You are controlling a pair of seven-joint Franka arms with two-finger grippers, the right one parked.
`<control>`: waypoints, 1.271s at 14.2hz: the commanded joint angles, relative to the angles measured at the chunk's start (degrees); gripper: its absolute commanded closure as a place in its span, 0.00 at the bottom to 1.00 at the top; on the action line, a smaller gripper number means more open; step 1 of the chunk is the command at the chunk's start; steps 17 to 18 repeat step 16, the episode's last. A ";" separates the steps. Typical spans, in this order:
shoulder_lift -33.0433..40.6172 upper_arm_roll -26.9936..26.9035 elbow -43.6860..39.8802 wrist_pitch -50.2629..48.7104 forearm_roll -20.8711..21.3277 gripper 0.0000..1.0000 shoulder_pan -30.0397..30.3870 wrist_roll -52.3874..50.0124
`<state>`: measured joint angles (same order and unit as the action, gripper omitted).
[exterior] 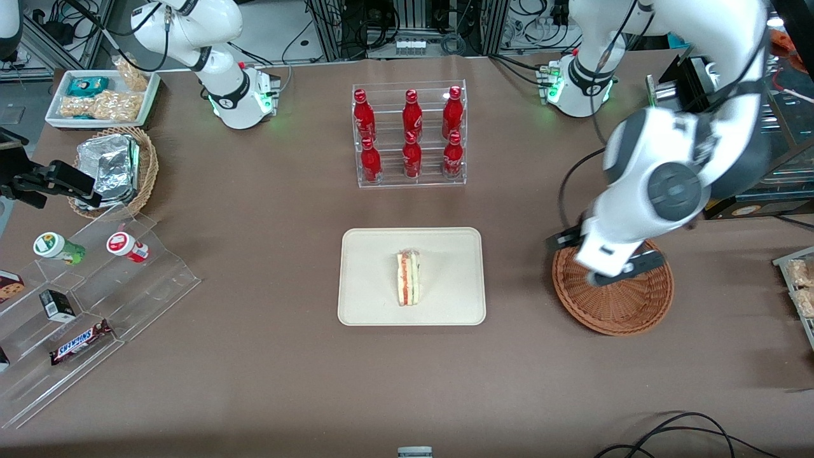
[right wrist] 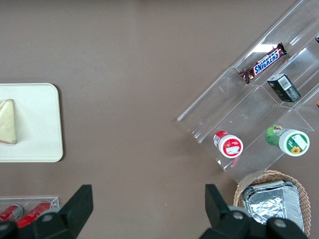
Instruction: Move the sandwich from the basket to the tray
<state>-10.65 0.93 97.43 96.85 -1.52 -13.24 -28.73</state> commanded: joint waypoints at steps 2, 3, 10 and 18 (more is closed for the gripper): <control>9.75 0.65 5.40 -4.29 1.94 0.00 3.56 6.75; 10.38 1.52 5.23 -5.52 2.65 0.00 6.10 7.89; 13.02 9.80 1.64 -5.88 5.73 0.00 15.44 21.06; 11.96 4.17 -2.33 -4.21 4.50 0.00 14.74 25.13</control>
